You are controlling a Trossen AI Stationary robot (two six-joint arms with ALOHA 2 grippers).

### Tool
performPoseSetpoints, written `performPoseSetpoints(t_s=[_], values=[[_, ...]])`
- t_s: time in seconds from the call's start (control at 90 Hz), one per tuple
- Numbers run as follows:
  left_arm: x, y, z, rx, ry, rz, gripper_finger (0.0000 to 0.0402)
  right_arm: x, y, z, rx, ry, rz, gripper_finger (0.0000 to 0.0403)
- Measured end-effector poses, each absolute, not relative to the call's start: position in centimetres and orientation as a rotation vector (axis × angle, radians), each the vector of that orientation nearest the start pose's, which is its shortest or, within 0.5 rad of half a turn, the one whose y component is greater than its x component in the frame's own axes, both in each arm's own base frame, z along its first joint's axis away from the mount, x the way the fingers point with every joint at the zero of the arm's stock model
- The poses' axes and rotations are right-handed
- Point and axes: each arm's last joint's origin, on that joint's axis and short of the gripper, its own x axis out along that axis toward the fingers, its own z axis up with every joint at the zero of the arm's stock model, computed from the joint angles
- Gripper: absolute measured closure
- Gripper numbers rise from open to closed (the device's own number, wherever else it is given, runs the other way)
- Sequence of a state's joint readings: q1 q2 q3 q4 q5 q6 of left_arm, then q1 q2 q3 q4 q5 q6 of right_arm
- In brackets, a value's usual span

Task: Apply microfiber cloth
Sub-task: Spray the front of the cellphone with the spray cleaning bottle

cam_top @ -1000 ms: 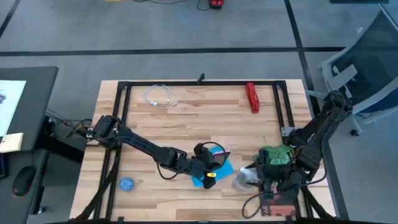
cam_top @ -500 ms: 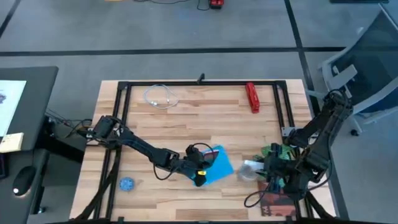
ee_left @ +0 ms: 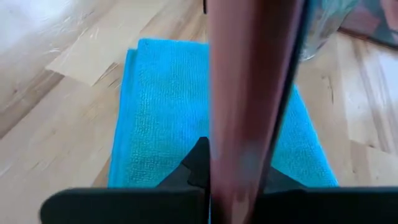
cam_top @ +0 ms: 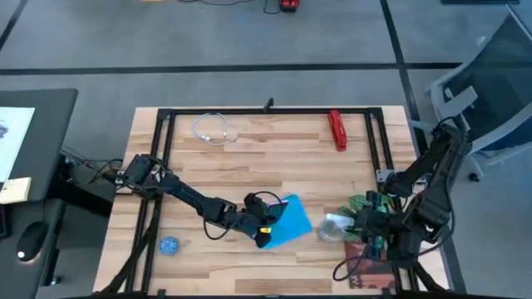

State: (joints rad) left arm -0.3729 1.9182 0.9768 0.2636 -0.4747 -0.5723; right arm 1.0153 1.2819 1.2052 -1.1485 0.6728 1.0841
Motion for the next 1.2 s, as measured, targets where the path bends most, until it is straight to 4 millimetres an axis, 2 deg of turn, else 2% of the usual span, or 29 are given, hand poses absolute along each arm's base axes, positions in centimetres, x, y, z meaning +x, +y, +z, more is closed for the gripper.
performPoseSetpoints(t_s=[0.256,0.478,0.633,0.733,0.867,1.022,1.2], values=[[35.5,-12.5,13.1,-0.277,0.559,0.258,0.0393,13.5,18.6,30.4,0.17,0.878,-0.111,0.0208],[35.6,-12.5,13.2,-0.28,0.557,0.241,0.0393,13.4,19.6,30.7,0.17,0.856,-0.012,0.0205],[35.6,-12.5,13.2,-0.28,0.556,0.242,0.0393,13.0,18.4,30.2,0.148,0.916,-0.127,0.0214],[35.6,-12.5,13.2,-0.28,0.557,0.241,0.0393,13.6,17.8,30.1,0.155,0.913,-0.182,0.0219],[35.6,-12.5,13.2,-0.282,0.554,0.241,0.0393,14.9,18.4,30.6,0.152,0.86,-0.07,0.0222],[35.6,-12.5,13.2,-0.283,0.554,0.242,0.0393,16.1,19.7,31.5,0.247,0.83,0.133,0.0223],[35.6,-12.5,13.2,-0.285,0.55,0.241,0.0392,15.9,19.6,31.3,0.215,0.854,0.13,0.0223]])
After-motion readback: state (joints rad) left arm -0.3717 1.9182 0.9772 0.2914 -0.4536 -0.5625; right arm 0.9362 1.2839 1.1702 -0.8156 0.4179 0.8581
